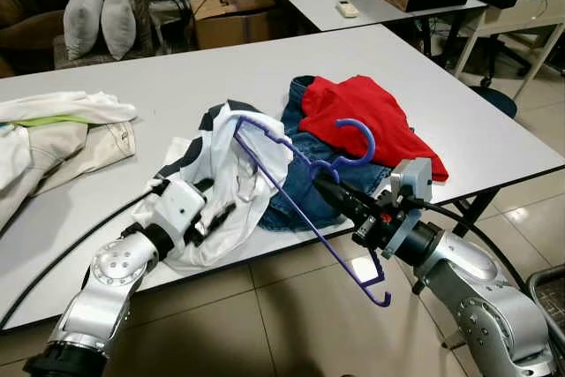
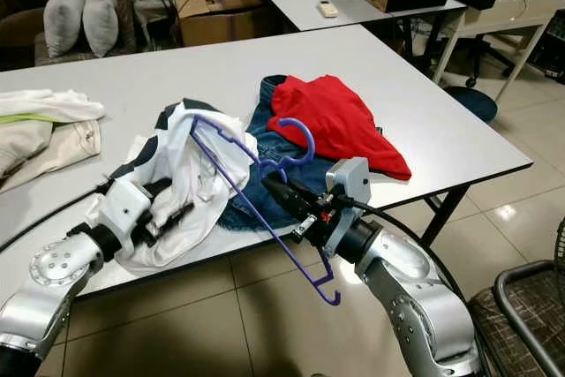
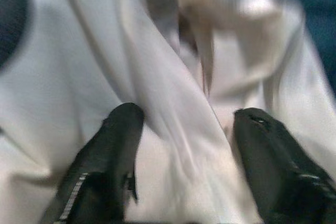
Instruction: Hang hanger
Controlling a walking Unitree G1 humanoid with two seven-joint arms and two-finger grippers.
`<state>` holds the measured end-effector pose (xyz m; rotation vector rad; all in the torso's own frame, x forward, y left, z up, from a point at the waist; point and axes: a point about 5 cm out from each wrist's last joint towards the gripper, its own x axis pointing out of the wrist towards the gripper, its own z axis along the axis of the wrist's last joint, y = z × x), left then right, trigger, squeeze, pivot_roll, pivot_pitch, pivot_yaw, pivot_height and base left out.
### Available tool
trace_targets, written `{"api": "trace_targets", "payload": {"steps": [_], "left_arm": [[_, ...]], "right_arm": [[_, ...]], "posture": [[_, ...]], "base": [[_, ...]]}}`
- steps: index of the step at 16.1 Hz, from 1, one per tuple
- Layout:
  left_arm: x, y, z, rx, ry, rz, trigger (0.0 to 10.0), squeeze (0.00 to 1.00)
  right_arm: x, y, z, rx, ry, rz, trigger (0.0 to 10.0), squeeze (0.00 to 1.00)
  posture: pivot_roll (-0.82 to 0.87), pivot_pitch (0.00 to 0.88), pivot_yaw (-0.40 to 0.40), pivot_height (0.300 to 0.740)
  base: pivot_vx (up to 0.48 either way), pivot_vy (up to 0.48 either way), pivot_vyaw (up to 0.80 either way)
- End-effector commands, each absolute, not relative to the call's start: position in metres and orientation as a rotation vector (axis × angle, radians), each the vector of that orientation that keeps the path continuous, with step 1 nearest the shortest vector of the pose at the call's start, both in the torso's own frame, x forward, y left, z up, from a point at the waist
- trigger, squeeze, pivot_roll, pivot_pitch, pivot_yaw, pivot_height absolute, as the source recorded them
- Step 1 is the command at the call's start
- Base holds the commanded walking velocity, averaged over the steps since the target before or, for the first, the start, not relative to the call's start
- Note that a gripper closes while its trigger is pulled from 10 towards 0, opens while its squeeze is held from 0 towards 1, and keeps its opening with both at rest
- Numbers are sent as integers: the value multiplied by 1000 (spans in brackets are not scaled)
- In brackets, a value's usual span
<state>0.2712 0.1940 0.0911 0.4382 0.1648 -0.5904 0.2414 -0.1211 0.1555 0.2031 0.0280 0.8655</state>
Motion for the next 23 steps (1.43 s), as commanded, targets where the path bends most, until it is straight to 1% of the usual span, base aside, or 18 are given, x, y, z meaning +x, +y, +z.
{"api": "trace_targets", "payload": {"steps": [1, 2, 9, 15, 18, 20, 21, 23], "left_arm": [[273, 198, 87, 477, 219, -579, 8784, 251], [277, 201, 90, 479, 213, -540, 0, 0], [281, 194, 100, 453, 159, -551, 0, 0], [282, 199, 98, 499, 183, -529, 0, 0], [283, 199, 103, 491, 149, -536, 0, 0], [278, 186, 127, 352, 14, -722, 0, 0], [276, 184, 139, 293, -20, -784, 0, 0], [282, 191, 162, 240, -63, -788, 0, 0]], "right_arm": [[243, -120, 162, 187, -5, 867, 10000, 0], [243, -120, 162, 187, -6, 866, 10000, 0], [242, -121, 162, 183, -4, 860, 10000, 0], [242, -120, 162, 186, -8, 857, 10000, 0], [243, -120, 162, 185, -7, 855, 10000, 0], [243, -125, 159, 165, 10, 834, 10000, 0], [243, -129, 156, 148, 23, 816, 10000, 0], [243, -142, 149, 116, 61, 760, 10000, 0]], "posture": [[-141, 0, 58, 740], [-141, 0, 60, 740], [-144, 0, 62, 740], [-145, 0, 67, 740], [-145, 0, 66, 740], [-137, 0, 63, 740], [-133, 0, 62, 740], [-131, 0, 61, 740]], "base": [[0, 0, 0], [0, 0, 0], [0, 0, 0], [0, 0, 0], [0, 0, 0], [0, 0, 0], [0, 0, 0], [0, 0, 0]]}}
